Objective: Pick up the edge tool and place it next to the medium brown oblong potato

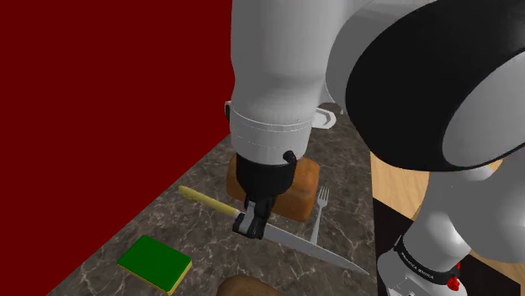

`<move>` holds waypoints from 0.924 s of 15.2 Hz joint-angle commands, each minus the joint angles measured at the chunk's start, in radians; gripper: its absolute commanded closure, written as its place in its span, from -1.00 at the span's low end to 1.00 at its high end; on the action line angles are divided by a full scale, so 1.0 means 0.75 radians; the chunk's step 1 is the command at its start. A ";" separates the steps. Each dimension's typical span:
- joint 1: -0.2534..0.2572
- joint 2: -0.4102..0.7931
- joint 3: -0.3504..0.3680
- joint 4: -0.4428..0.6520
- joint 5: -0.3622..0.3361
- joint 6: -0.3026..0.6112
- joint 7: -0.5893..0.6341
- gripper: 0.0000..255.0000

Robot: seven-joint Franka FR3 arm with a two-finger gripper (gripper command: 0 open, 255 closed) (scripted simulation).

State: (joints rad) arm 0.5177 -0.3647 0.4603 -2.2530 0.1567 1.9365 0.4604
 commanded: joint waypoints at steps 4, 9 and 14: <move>0.045 0.079 0.132 0.093 -0.002 -0.004 0.187 1.00; 0.078 0.212 0.271 0.224 -0.053 -0.006 0.391 1.00; 0.120 0.401 0.407 0.395 -0.172 -0.021 0.622 1.00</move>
State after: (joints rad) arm 0.5984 -0.0975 0.7420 -1.9822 0.0502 1.9201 0.8834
